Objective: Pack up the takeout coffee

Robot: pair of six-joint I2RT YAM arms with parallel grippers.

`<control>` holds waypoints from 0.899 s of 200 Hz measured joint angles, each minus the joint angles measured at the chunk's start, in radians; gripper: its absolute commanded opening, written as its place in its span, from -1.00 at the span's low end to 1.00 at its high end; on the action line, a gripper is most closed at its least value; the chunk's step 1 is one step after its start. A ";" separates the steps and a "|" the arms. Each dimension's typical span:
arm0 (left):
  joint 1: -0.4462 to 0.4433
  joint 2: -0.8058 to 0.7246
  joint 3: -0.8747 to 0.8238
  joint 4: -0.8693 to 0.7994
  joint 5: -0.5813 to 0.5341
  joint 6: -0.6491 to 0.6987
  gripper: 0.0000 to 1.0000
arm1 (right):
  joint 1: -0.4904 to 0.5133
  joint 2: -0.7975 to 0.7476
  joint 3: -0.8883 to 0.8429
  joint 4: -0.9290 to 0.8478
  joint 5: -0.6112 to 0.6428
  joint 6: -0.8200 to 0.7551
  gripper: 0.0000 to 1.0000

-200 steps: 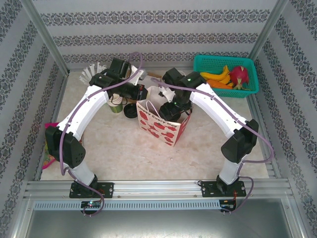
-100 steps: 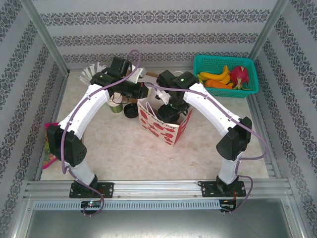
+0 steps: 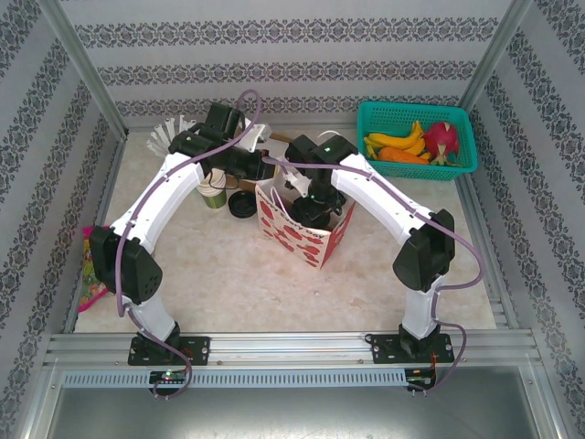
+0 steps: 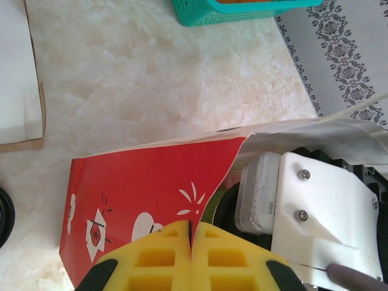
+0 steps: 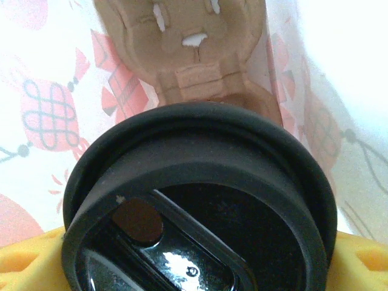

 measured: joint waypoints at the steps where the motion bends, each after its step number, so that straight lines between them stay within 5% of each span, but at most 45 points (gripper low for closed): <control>1: 0.000 0.000 0.000 0.000 0.000 0.002 -1.00 | 0.000 0.000 0.000 0.000 0.000 -0.001 0.15; 180: 0.038 0.016 0.019 -0.030 0.087 0.020 -1.00 | -0.037 0.042 -0.042 0.003 -0.053 0.005 0.15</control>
